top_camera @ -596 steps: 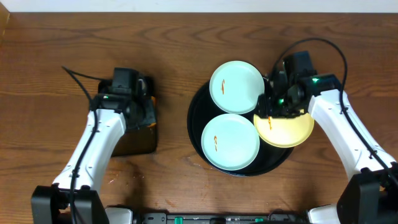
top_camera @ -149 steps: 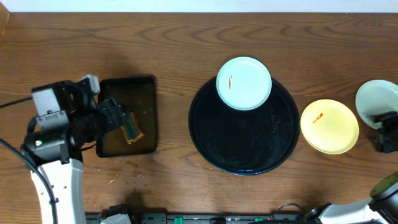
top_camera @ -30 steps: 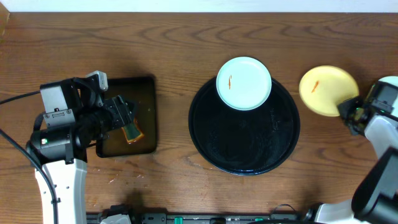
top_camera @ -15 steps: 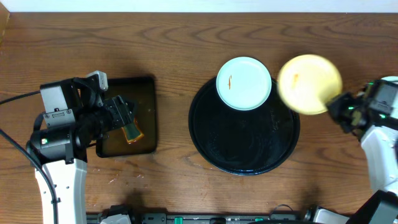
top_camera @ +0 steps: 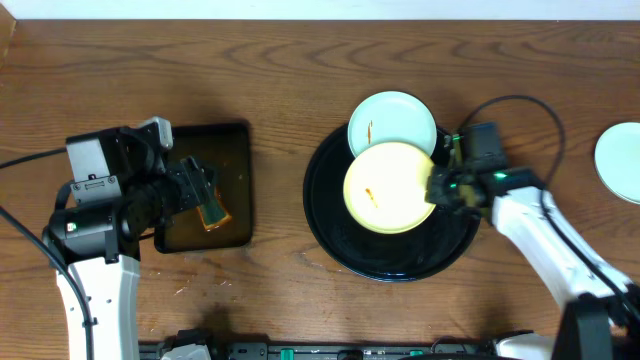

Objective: Clean dirty plates on tray and stack at the side
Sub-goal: 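Move the yellow plate onto the round black tray with the right gripper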

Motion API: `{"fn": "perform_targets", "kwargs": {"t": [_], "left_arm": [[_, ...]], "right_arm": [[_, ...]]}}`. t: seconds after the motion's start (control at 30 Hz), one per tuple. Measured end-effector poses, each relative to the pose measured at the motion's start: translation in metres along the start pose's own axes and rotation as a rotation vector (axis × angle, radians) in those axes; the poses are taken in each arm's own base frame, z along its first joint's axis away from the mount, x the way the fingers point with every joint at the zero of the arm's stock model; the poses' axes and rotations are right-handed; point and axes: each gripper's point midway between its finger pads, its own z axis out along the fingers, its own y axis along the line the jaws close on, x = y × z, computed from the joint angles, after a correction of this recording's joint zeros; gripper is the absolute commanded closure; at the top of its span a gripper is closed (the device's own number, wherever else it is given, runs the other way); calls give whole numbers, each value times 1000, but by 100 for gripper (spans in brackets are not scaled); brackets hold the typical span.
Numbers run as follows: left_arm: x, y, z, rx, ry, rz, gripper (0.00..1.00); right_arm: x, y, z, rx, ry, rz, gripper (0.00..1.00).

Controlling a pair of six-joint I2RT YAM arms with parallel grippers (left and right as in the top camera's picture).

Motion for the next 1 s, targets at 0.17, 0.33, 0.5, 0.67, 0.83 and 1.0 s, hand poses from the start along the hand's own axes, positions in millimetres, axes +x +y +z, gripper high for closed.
{"fn": "perform_targets", "kwargs": {"t": [0.17,0.33,0.5,0.67,0.83,1.0], "left_arm": [[7,13,8,-54,51,-26,45],[9,22,22,-82,103,-48,45],[12,28,33,-93,145,-66,45],[14,32,39,-98,172,-77,45],[14,32,40,-98,173,-77,45],[13,34,40,-108,170,-75,45]], "right_arm": [[22,3,35,52,97,-41,99],[27,2,50,63,133,-30,99],[28,4,54,56,148,-26,89],[29,4,54,61,155,-32,92],[36,2,52,70,187,-31,89],[34,3,51,65,182,-42,99]]}}
